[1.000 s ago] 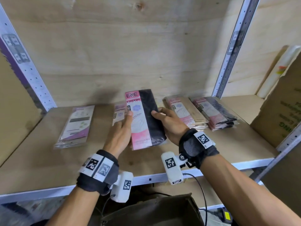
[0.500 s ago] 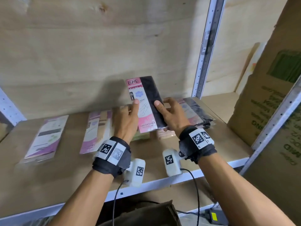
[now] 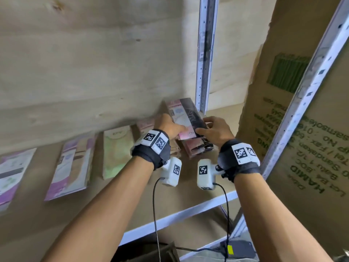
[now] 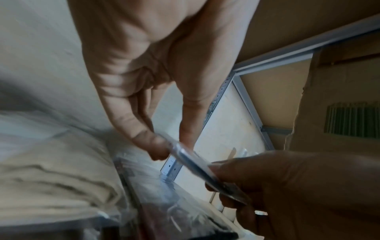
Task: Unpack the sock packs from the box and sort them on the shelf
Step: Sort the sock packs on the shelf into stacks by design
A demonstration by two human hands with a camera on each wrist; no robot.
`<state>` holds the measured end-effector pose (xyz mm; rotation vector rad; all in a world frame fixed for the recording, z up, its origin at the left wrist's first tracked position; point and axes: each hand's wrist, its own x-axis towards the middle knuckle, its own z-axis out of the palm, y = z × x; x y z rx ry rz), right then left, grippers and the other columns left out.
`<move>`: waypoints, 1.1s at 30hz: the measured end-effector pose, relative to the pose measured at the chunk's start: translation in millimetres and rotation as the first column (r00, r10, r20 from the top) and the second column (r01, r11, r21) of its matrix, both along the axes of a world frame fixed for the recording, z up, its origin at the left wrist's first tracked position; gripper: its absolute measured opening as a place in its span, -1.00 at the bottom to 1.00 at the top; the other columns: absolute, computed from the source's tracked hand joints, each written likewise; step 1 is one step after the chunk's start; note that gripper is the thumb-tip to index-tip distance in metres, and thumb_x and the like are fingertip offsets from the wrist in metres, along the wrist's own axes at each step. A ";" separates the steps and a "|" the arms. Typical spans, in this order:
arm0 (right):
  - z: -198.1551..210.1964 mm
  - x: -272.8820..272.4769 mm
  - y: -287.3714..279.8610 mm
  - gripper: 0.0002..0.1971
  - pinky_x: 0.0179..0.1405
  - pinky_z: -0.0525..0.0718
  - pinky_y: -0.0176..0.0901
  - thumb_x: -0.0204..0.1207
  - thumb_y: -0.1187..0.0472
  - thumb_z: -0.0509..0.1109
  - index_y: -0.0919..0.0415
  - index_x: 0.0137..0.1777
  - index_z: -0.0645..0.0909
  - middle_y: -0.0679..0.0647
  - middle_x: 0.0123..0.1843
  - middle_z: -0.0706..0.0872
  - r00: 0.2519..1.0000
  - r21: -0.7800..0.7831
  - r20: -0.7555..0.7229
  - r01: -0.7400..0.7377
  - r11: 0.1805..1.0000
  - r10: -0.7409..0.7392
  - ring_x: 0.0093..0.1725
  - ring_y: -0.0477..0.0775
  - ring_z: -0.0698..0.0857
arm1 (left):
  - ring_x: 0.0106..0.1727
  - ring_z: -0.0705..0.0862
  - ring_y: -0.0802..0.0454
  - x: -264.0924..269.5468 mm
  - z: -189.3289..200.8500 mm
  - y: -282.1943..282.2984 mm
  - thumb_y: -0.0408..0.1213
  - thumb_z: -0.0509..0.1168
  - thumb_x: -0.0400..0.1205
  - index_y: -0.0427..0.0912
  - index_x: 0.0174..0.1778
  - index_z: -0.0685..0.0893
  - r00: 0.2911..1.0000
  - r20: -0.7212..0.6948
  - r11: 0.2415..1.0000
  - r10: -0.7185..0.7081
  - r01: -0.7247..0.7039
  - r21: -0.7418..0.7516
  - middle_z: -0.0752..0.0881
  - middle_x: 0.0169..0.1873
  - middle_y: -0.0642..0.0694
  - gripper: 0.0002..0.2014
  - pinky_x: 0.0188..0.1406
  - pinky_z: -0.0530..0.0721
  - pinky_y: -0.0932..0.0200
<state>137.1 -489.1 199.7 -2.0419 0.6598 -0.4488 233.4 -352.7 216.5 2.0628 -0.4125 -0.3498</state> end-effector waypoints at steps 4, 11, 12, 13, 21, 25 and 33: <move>-8.4 -2.6 -5.9 -0.64 0.02 0.59 -0.19 0.47 0.15 0.52 0.18 0.27 0.73 0.17 0.20 0.79 0.995 -0.132 -0.083 0.049 0.990 -0.061 0.02 0.13 0.69 | 0.18 0.78 -0.24 -3.3 -4.6 -16.7 -0.42 0.67 0.37 -0.35 0.28 0.67 0.995 -0.097 0.993 -0.036 0.047 0.112 0.76 0.19 -0.27 -0.44 0.05 0.83 -0.15; -13.7 -5.0 -10.0 -0.73 0.14 0.71 0.03 0.50 0.12 0.45 0.21 0.14 0.79 0.21 0.09 0.78 0.976 -0.175 -0.175 0.096 0.980 -0.127 0.13 0.27 0.70 | -0.23 0.74 0.07 -12.9 -1.0 -25.4 -0.28 0.69 0.37 -0.33 0.39 0.60 0.994 0.007 0.948 -0.107 0.100 0.301 0.81 0.14 -0.20 -0.31 -0.38 0.74 0.34; -14.1 -5.6 -10.9 -0.73 0.12 0.71 0.02 0.50 0.13 0.44 0.22 0.13 0.79 0.22 0.09 0.78 0.975 -0.181 -0.181 0.096 0.979 -0.129 0.14 0.29 0.69 | -0.24 0.73 0.07 -14.2 0.3 -26.0 -0.26 0.68 0.37 -0.36 0.42 0.58 0.994 0.022 0.946 -0.103 0.091 0.312 0.81 0.13 -0.20 -0.28 -0.37 0.73 0.34; -14.8 -5.9 -11.4 -0.73 0.11 0.71 0.01 0.51 0.14 0.43 0.23 0.13 0.79 0.23 0.09 0.78 0.975 -0.174 -0.180 0.096 0.980 -0.128 0.14 0.28 0.69 | -0.16 0.75 0.04 -15.0 0.9 -25.8 -0.24 0.68 0.37 -0.38 0.44 0.56 0.994 0.046 0.943 -0.097 0.077 0.322 0.81 0.14 -0.22 -0.25 -0.17 0.77 0.27; -17.8 -7.0 -10.6 -0.72 0.18 0.74 0.13 0.51 0.16 0.42 0.19 0.17 0.77 0.18 0.10 0.79 0.980 -0.131 -0.178 0.066 0.989 -0.089 0.11 0.22 0.73 | -0.23 0.79 -0.01 -23.9 4.9 -23.6 -0.38 0.65 0.41 -0.38 0.42 0.57 0.996 -0.006 0.946 -0.093 0.090 0.310 0.84 0.11 -0.22 -0.33 -0.04 0.83 0.13; -13.5 -6.9 -7.1 -0.51 0.41 0.58 0.17 0.51 0.04 0.43 0.10 0.45 0.61 0.20 0.43 0.62 0.972 -0.175 -0.181 0.119 0.977 -0.151 0.41 0.29 0.56 | -0.06 0.87 -0.16 -24.9 10.5 -13.0 -0.33 0.59 0.51 -0.36 0.37 0.61 0.998 0.002 0.961 -0.056 0.053 0.270 0.80 0.18 -0.28 -0.47 0.00 0.84 0.00; 23.8 -1.4 46.8 -0.88 0.03 0.64 -0.20 0.54 0.19 0.43 0.12 0.00 0.77 0.00 -0.11 0.79 0.980 -0.266 0.199 0.084 0.960 -0.030 -0.06 0.00 0.71 | -0.26 0.88 -0.05 -2.9 31.4 96.6 -0.12 0.58 0.49 -0.15 -0.12 0.88 0.985 0.130 0.993 0.112 -0.116 0.018 0.88 -0.22 -0.13 -0.82 -0.04 0.86 0.00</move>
